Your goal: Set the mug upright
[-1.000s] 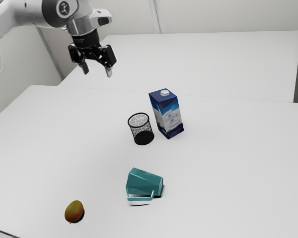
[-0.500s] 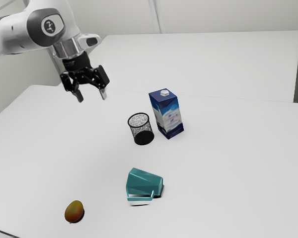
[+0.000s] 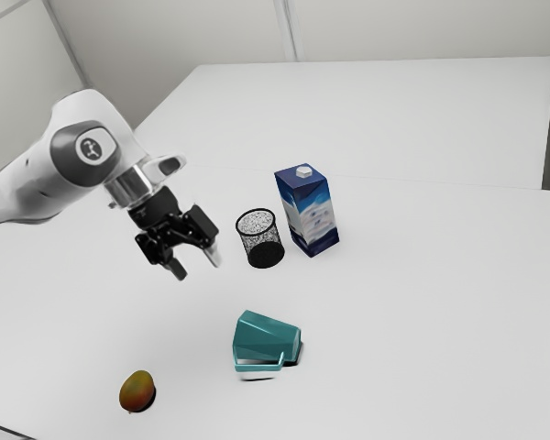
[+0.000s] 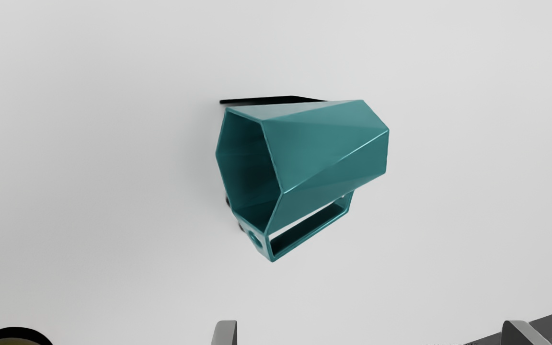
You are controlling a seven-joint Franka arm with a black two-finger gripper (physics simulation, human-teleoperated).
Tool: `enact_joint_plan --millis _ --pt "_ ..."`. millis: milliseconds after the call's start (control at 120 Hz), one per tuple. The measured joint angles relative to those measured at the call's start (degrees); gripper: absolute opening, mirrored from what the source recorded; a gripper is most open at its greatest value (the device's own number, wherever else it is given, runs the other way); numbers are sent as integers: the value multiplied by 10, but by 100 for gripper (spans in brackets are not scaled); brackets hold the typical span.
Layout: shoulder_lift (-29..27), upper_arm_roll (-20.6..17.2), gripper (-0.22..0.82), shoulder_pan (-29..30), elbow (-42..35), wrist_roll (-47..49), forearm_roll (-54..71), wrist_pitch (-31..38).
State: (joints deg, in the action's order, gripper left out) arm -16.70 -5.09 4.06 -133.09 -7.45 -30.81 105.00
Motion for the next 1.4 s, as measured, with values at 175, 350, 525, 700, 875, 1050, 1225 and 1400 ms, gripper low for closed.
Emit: enact_joint_plan --millis 175,350,525,700,875,1050,1225,1400 --pt "5 1 60 0 -52 -63 -71 39" --pt "29 1 60 0 -85 -114 -129 69" --pt "71 1 60 12 -92 -175 -175 94" --pt "105 1 60 22 -95 -232 -197 104" --pt "128 0 60 16 -93 -281 -230 108" --pt "134 -7 60 9 -93 -321 -260 109" --pt "152 -14 60 13 -95 -361 -302 106" --pt "161 -15 51 11 -105 -398 -329 91"
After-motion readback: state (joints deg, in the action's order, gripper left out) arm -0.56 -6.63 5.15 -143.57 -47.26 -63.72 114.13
